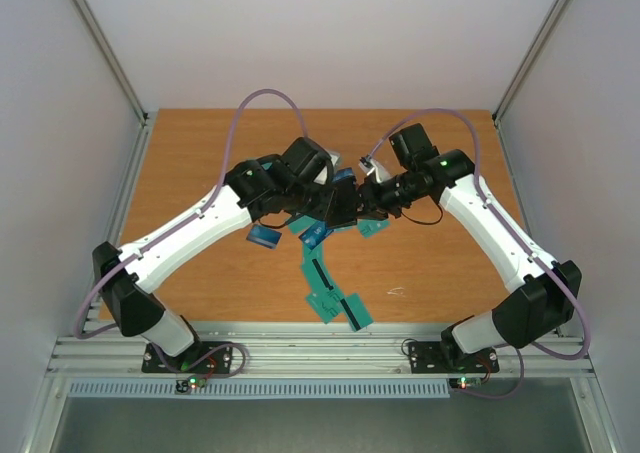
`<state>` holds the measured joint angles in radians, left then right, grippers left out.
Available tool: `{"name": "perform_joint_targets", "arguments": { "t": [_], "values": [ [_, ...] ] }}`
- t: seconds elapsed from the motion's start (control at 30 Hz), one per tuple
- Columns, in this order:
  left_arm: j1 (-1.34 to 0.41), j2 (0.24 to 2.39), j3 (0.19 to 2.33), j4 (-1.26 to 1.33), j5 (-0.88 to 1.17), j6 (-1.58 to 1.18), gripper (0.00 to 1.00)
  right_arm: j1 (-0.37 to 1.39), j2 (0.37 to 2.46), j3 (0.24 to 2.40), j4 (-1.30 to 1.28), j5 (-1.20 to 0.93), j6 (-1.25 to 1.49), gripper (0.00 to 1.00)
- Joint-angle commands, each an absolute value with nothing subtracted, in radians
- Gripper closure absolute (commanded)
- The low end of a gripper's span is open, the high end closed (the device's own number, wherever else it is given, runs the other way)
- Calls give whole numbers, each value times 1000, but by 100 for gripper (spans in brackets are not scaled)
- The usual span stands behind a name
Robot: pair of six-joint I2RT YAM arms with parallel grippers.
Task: Put the credit cards into the card holder
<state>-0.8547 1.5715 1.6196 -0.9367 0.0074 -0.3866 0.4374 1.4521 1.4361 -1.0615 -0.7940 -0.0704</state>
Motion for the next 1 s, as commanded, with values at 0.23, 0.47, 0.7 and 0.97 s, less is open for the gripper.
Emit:
{"name": "perform_joint_targets", "arguments": {
  "t": [0.23, 0.47, 0.7, 0.97],
  "values": [
    [-859, 1624, 1612, -979, -85, -361, 58, 446, 1440, 1475, -1045, -813, -69, 99],
    [-696, 1532, 1400, -977, -200, -347, 53, 446, 1424, 1472, -1057, -807, -43, 99],
    [-561, 1392, 1334, -984, -147, -328, 49, 445, 1432, 1462, -1077, -739, -38, 99],
    [-538, 1179, 1242, -732, 290, -437, 25, 417, 1468, 1522, -1079, -771, -2, 99]
  ]
}}
